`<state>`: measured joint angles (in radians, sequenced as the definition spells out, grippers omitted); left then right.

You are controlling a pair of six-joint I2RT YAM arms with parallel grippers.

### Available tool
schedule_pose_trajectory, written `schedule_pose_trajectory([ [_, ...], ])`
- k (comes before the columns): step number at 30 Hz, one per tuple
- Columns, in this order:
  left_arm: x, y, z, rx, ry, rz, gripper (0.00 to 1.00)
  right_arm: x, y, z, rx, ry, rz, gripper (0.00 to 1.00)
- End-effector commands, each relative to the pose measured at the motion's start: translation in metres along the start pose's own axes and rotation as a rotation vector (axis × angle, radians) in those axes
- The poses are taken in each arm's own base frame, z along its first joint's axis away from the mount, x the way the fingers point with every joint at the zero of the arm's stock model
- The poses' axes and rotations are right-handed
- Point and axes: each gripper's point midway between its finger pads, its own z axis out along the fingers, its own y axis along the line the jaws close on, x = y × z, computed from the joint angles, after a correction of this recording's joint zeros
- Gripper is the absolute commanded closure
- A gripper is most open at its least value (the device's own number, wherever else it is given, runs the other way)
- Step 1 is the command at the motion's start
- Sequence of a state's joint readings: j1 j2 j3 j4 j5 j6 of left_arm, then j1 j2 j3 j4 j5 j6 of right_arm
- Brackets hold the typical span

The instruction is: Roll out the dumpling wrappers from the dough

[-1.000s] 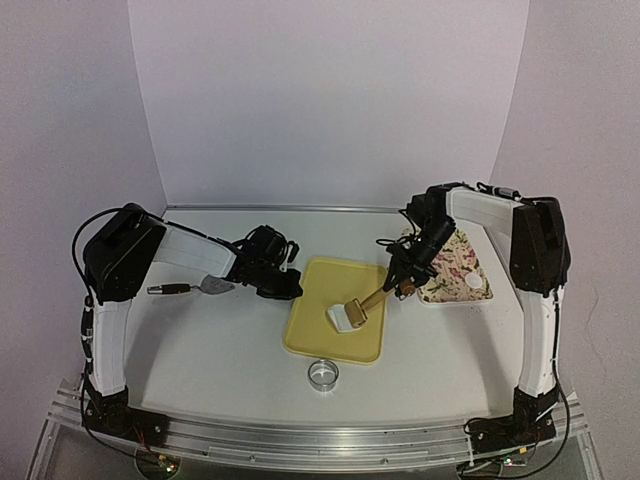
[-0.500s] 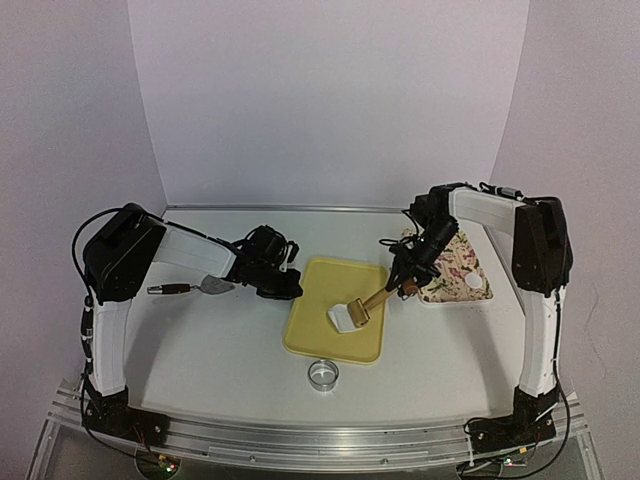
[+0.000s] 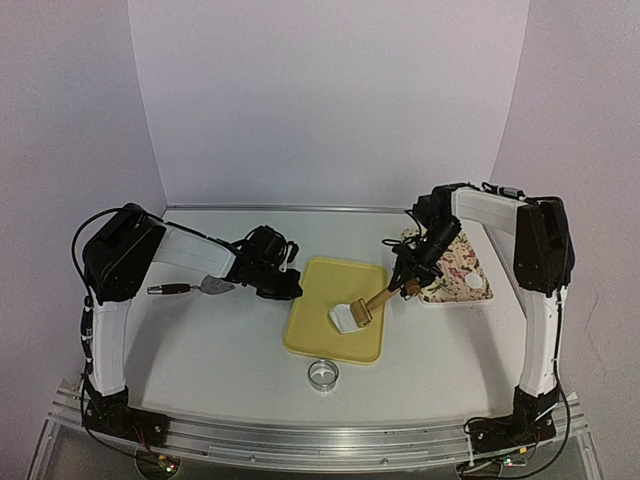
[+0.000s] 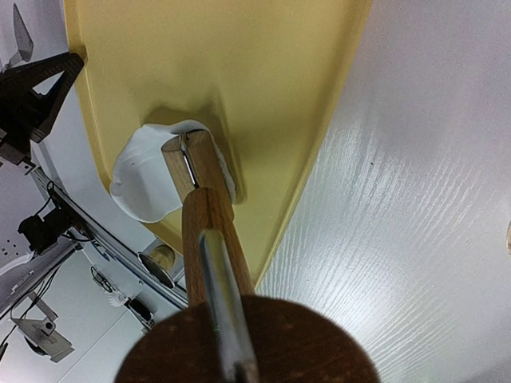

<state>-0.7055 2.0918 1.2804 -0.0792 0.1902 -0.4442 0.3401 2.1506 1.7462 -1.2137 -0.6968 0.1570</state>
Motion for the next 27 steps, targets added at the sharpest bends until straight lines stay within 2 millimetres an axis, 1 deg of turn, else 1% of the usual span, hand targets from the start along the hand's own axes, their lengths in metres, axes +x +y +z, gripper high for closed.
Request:
schedule_pose_trajectory([
  [1,0.057,0.071,-0.012,-0.226,0.198,-0.052,1.00,0.022,-0.151,-0.008,0.695,0.105,0.157,1.00],
  [11,0.057,0.071,-0.013,-0.227,0.197,-0.049,1.00,0.023,-0.152,-0.011,0.695,0.096,0.160,1.00],
  [17,0.056,0.071,-0.012,-0.225,0.195,-0.052,1.00,0.021,-0.147,-0.013,0.669,0.083,0.162,1.00],
  [22,0.058,0.072,-0.012,-0.227,0.199,-0.053,1.00,0.017,-0.132,-0.011,0.570,0.066,0.165,1.00],
  [27,0.060,0.073,-0.013,-0.229,0.200,-0.054,1.00,0.008,-0.107,-0.014,0.444,0.028,0.159,1.00],
])
